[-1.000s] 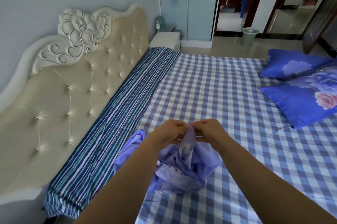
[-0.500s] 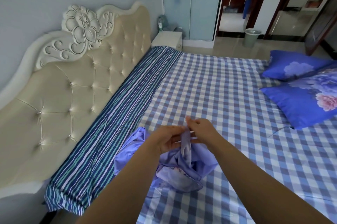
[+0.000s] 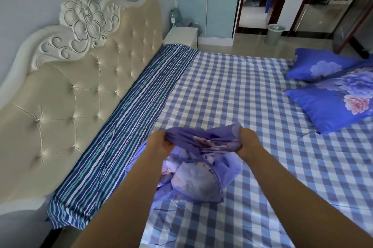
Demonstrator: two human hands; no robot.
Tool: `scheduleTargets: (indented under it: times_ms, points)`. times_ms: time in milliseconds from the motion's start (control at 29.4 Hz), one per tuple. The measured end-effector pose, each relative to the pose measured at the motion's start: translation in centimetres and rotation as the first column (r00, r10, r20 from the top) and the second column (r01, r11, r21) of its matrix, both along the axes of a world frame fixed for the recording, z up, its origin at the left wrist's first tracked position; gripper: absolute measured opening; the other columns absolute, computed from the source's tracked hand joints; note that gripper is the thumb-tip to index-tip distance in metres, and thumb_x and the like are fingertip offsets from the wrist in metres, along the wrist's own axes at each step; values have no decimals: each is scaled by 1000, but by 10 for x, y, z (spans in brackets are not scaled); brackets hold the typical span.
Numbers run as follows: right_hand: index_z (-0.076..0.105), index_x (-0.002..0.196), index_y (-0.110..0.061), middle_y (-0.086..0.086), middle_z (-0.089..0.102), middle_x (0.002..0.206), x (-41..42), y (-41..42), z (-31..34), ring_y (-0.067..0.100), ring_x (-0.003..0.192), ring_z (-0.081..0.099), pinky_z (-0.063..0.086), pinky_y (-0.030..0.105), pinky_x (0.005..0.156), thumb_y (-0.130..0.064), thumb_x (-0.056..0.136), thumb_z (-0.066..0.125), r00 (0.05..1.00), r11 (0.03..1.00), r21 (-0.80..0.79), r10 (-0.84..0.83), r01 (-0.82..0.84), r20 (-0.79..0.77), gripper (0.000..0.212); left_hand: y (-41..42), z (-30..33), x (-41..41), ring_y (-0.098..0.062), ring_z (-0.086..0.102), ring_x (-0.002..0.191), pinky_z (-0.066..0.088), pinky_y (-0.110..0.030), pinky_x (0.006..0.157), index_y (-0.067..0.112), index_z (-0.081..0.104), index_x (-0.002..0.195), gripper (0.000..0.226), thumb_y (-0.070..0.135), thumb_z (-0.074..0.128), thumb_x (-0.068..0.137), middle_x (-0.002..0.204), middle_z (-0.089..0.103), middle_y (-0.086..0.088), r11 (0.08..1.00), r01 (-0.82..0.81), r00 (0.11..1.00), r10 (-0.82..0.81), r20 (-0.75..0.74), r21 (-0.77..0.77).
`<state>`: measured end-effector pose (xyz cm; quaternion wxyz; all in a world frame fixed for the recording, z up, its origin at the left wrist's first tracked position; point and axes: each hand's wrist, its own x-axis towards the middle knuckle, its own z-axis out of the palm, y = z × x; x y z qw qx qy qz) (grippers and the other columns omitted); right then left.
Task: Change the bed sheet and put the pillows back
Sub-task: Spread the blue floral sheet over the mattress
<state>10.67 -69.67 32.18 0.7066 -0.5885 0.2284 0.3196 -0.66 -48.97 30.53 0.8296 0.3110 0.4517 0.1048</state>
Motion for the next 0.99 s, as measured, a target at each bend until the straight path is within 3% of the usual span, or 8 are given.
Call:
scheduleTargets:
  times_ms: [102, 238, 374, 442, 646, 816, 884, 986]
  points:
    - [52, 123, 1, 15, 64, 109, 19, -20, -2, 27, 89, 62, 51, 34, 71, -64, 82, 55, 732, 696, -617, 626, -368, 270, 77, 44, 3, -5, -26, 52, 61, 47, -34, 56, 9, 49, 72, 26, 5, 35, 93, 75, 54, -12, 984, -111, 988, 125, -94, 143]
    - [56, 106, -15, 11, 60, 111, 38, -37, -15, 28, 99, 58, 42, 32, 74, -53, 88, 55, 261, -46, -937, 955, -347, -144, 42, 80, 11, -6, -28, 57, 81, 46, -39, 75, 10, 57, 78, 31, 39, 62, 87, 93, 56, -15, 776, 236, 939, -26, -344, 585]
    - [59, 106, -12, 19, 60, 106, 53, -34, -9, 32, 95, 57, 38, 31, 73, -26, 101, 38, 631, 513, -804, 739, -300, 236, 25, 76, 4, -28, -30, 56, 110, 40, -33, 92, 9, 55, 127, 78, 68, 59, 77, 129, 56, -11, -32, 979, 179, -333, -926, 201]
    - [55, 116, -3, 19, 57, 92, 58, -28, 1, 29, 82, 52, 39, 32, 75, -28, 102, 39, 913, 869, -461, 322, -180, 251, 33, 76, -8, -33, -30, 59, 106, 43, -33, 89, 5, 60, 121, 51, 44, 61, 87, 125, 60, -16, -175, 975, 97, -226, -969, 138]
    - [41, 77, -12, 1, 56, 55, 88, -45, 37, 12, 63, 56, 44, 14, 45, -11, 104, 25, 963, 986, -102, -100, 129, 250, 32, 105, -2, -44, -26, 50, 127, 50, -18, 57, 18, 33, 145, 46, 21, 31, 100, 145, 44, -9, 821, 239, 871, 55, -488, 519]
    - [45, 132, 1, 20, 57, 127, 133, -57, 49, 35, 120, 53, 46, 36, 92, -19, 85, 68, 933, 797, -600, 164, 66, 320, 56, 124, 23, -39, -15, 49, 120, 47, -17, 87, 9, 41, 135, 38, 22, 29, 102, 131, 50, -4, 766, 236, 820, 173, -546, 598]
    - [54, 124, 1, 17, 68, 104, 135, -53, 42, 28, 100, 62, 49, 32, 78, -17, 91, 59, 914, 813, -582, 249, -19, 319, 38, 110, 51, -31, -11, 59, 68, 49, -16, 42, 11, 57, 92, 25, 20, 34, 98, 81, 60, 1, 976, -145, 980, 164, -113, 162]
    - [53, 89, 4, 13, 63, 55, 108, -32, 23, 23, 67, 48, 45, 32, 70, -28, 94, 58, 901, 758, -620, 392, -202, 187, 32, 75, 75, -14, -15, 56, 43, 45, -18, 36, 10, 60, 52, 46, 13, 39, 93, 51, 59, -2, 983, -7, 1000, 11, -19, 184]
